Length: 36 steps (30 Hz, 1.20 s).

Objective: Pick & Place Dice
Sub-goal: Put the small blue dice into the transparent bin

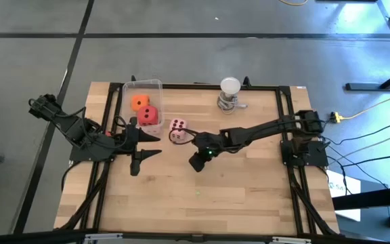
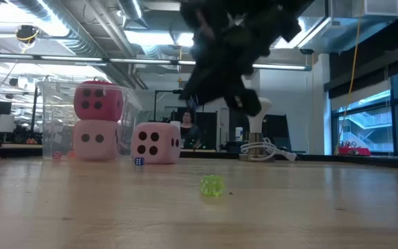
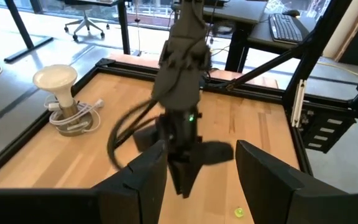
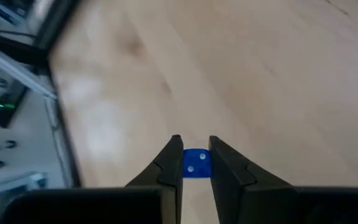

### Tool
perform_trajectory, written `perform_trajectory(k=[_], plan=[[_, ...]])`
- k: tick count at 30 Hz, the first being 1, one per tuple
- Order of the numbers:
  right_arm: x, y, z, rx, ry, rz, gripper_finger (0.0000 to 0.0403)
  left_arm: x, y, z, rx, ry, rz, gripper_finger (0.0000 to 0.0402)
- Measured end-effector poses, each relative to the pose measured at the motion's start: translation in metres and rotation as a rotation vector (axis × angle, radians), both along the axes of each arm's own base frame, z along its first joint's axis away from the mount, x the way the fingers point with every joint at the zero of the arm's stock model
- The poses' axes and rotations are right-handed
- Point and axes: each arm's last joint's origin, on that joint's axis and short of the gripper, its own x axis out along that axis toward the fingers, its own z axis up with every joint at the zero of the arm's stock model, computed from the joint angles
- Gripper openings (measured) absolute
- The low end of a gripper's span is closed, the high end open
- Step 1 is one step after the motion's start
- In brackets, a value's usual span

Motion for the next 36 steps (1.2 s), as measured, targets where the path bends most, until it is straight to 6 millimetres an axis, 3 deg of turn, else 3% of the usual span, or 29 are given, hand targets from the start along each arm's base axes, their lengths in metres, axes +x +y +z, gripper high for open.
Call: perform_trajectory(k=[10, 17, 25, 36], plan=[[-0.028, 0.019, 0.08, 0.037, -0.244, -0.011, 0.0049, 0.003, -0.001, -0.002, 0.078, 0.017, 0.002, 0.018], [-0.046, 0.026, 0.131, 0.06, -0.489, -0.031, 0.0049, 0.031, -0.014, -0.011, 0.23, 0.045, -0.024, 0.0222], [-0.05, 0.033, 0.145, 0.11, -0.58, -0.027, 0.0049, 0.07, -0.027, -0.019, 0.45, 0.023, -0.049, 0.0291], [-0.051, 0.04, 0.15, 0.119, -0.628, -0.025, 0.0049, 0.09, -0.038, -0.023, 0.542, -0.026, -0.069, 0.0333]])
